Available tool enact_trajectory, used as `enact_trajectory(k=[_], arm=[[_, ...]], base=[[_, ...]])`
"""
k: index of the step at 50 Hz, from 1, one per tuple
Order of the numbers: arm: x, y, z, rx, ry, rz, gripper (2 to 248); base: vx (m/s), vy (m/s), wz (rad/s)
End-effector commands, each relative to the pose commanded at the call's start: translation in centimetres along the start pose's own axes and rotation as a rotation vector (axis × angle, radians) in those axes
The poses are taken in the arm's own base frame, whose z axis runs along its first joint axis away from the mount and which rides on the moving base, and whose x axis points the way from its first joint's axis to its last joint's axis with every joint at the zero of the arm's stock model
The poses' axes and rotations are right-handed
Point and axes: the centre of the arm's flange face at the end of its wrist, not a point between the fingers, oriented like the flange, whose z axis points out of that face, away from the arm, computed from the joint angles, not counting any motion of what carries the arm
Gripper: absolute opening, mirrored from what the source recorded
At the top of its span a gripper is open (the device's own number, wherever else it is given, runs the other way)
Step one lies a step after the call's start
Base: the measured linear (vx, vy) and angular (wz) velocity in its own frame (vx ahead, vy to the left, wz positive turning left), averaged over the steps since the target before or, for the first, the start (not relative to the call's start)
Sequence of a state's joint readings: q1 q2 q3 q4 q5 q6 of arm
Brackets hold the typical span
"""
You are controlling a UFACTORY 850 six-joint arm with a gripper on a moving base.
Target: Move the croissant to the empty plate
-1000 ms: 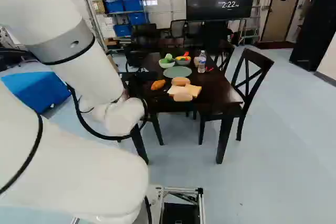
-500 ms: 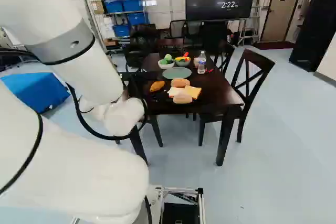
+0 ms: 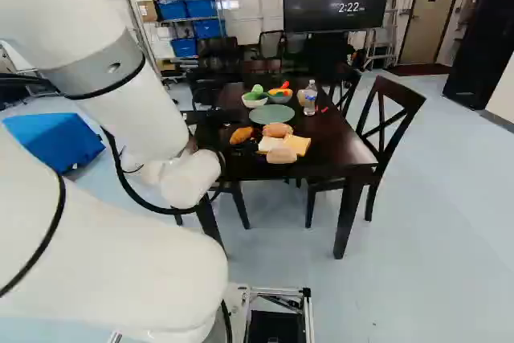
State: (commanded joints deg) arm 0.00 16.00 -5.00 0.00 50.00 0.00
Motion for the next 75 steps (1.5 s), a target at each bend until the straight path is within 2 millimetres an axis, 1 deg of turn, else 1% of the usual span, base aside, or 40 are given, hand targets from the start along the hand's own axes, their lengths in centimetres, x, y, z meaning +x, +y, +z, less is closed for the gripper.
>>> enact_trajectory(k=[24,52,53,75], arm=[[0.0,0.0,0.0,0.000,0.000,0.000,247],[0.0,0.0,0.0,0.000,0.000,0.000,247],[0.7,0.0,0.4,0.000,0.013,0.000,247],[4.3,-0.1,3.4,0.003,0.056,-0.001,247]], base=[[0.067,0.033,-0.011],[0.001,0.000,0.000],[0.000,0.000,0.000],[0.000,0.000,0.000]])
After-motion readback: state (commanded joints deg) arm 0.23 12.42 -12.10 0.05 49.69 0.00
